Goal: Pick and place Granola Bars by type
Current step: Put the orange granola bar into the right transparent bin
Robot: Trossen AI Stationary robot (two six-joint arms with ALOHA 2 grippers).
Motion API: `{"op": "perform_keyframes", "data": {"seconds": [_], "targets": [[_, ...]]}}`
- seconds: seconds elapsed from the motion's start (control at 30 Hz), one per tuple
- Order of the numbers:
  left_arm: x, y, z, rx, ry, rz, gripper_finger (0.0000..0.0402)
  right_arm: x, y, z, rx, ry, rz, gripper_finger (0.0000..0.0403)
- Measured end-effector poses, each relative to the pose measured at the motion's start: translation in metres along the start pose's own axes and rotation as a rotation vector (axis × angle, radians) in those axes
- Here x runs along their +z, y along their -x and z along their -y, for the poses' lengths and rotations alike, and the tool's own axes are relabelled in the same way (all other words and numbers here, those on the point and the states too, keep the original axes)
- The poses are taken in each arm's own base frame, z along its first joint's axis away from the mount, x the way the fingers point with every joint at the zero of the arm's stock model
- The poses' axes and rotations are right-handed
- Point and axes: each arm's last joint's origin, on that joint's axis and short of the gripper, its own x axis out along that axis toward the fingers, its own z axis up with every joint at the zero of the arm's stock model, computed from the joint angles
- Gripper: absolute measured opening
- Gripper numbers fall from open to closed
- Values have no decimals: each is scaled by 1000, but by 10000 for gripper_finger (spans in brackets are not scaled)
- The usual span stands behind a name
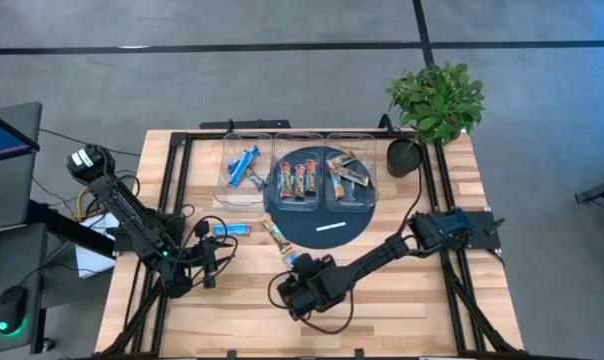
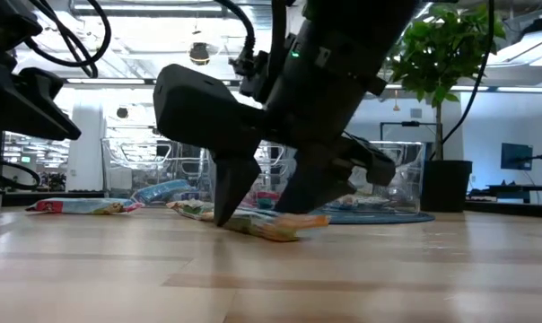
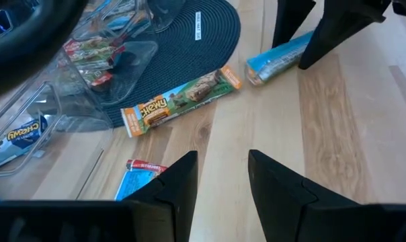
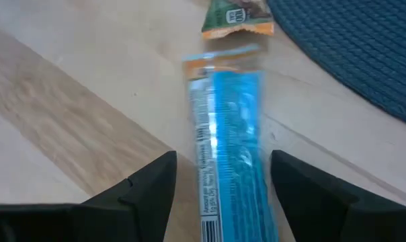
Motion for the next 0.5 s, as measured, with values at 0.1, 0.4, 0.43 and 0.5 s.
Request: {"op": "perform_keyframes", "data": {"seconds": [0.1,0.4,0.43,0.5], "targets": [[0,0,0,0,-1,0,128,-1,-1,1,-7,13,-34,235],[0,0,0,2,-5,-1,128,-7,11,4,-14,190,-93,213],[0,0,0,2,-5,-1,128,-7,11,4,-12,209,-96,206],[0,0,0,2,-5,-1,128,-9,12,4,-11,242,-99,189]]}}
